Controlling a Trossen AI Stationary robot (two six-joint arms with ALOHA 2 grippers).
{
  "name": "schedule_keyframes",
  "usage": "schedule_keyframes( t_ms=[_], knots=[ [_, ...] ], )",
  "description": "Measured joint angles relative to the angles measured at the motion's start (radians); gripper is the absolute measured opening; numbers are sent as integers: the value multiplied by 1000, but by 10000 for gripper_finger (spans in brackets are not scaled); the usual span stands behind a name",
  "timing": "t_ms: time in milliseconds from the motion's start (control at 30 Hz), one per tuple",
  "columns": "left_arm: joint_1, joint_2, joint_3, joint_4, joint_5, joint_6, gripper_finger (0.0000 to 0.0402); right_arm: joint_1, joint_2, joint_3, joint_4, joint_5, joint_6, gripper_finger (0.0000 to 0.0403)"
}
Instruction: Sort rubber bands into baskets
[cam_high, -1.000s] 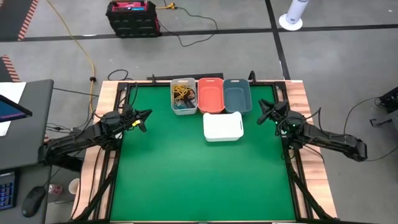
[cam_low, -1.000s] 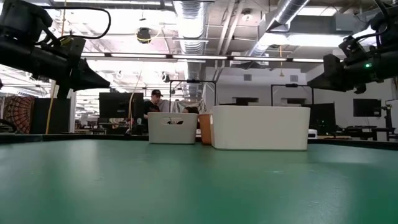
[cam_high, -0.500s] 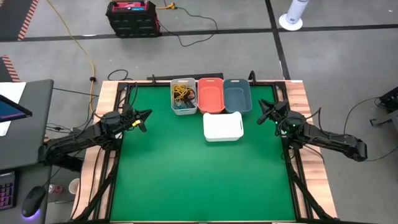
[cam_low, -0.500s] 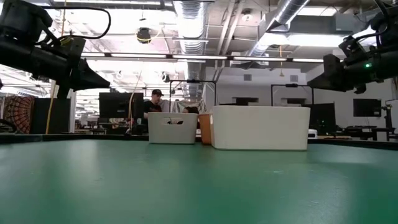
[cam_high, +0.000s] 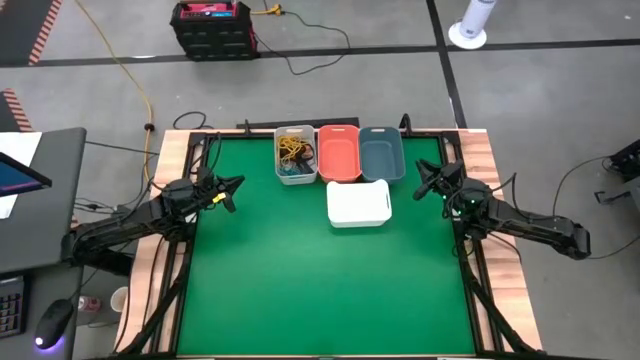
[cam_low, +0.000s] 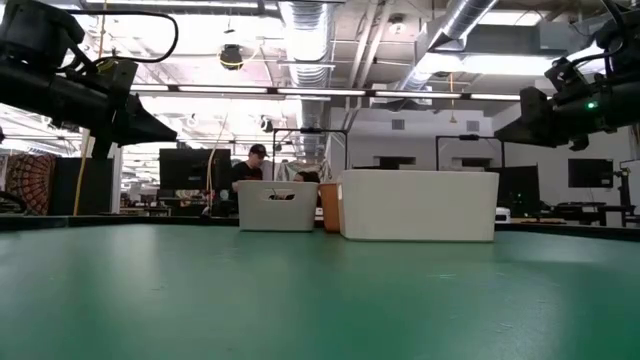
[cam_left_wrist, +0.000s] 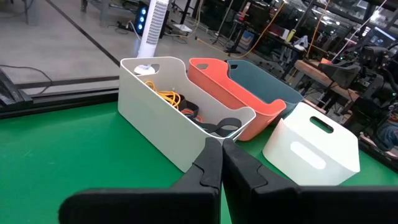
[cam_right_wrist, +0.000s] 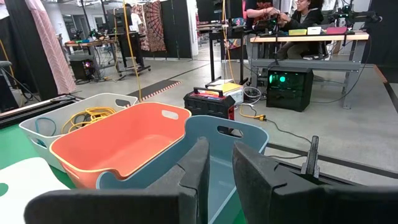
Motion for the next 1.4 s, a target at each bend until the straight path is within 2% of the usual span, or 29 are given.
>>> schedule_keyframes(
  t_ms=[900,1033,1100,1233,1400],
  knots=[
    [0,0,0,0,0,0,0,0,0,-1,12,0,0,98],
    [0,0,0,23,-29,191,0,0,0,-2,37,0,11,98],
    [0,0,-3,79,-30,191,0,1,0,-3,54,0,68,98],
    [1,0,-8,197,-62,66,0,1,-3,-3,58,-1,267,98],
    [1,0,-6,228,-115,-34,0,1,-3,-3,58,-1,469,98]
  ],
)
